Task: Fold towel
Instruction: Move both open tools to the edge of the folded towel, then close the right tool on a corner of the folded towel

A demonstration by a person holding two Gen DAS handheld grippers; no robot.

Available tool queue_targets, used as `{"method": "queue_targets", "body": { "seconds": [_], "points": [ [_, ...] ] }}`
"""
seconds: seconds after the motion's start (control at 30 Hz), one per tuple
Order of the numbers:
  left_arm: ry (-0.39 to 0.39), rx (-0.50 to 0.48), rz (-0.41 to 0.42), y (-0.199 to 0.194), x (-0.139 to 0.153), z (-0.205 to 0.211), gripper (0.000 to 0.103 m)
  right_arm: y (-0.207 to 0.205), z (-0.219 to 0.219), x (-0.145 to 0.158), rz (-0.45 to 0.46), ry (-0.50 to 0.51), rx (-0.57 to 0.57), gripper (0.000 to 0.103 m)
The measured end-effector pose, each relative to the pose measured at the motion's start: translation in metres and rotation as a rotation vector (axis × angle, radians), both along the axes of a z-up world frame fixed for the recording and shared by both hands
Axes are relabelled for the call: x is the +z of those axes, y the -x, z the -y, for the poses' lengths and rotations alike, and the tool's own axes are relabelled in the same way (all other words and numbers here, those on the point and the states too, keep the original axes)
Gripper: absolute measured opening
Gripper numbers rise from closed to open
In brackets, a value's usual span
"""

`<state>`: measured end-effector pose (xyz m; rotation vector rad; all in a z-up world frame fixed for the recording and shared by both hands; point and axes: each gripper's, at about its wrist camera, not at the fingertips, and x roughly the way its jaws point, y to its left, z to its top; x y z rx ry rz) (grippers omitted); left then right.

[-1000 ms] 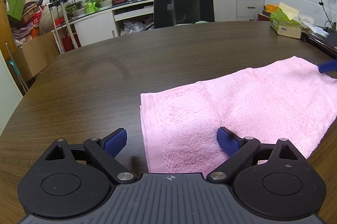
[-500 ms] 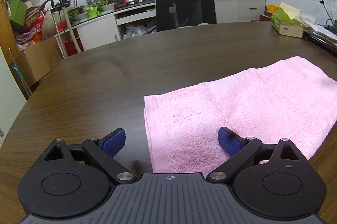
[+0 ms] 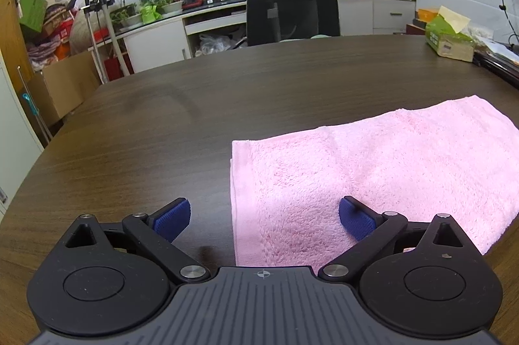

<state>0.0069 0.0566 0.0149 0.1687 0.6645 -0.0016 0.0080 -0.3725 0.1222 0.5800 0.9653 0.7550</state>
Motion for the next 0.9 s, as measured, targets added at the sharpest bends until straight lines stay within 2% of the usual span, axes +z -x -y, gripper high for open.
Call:
{"method": "queue_targets", "body": {
  "seconds": [0.13, 0.2, 0.27, 0.63, 0.73, 0.8, 0.9],
  "points": [
    [-0.008, -0.003, 0.004, 0.003, -0.001, 0.001, 0.100, 0.006, -0.003, 0.013, 0.070, -0.102, 0.020, 0.100],
    [-0.007, -0.004, 0.003, 0.004, -0.001, 0.000, 0.100, 0.004, -0.015, 0.016, 0.081, -0.093, 0.047, 0.101],
    [-0.005, -0.005, 0.002, 0.004, -0.001, -0.001, 0.100, -0.003, -0.027, 0.009, 0.031, -0.039, 0.045, 0.101],
    [0.046, 0.030, 0.035, 0.009, 0.011, -0.014, 0.099, 0.029, -0.113, 0.030, 0.249, 0.172, 0.142, 0.101],
    [0.062, 0.075, 0.041, 0.005, 0.016, -0.026, 0.099, 0.038, -0.137, 0.036, 0.309, 0.230, 0.169, 0.101],
    [0.088, 0.131, 0.022, -0.006, 0.023, -0.044, 0.099, 0.043, -0.152, 0.039, 0.348, 0.269, 0.186, 0.101],
    [0.103, 0.139, -0.006, -0.017, 0.035, -0.058, 0.099, 0.060, -0.188, 0.044, 0.424, 0.326, 0.254, 0.101]
  ]
}}
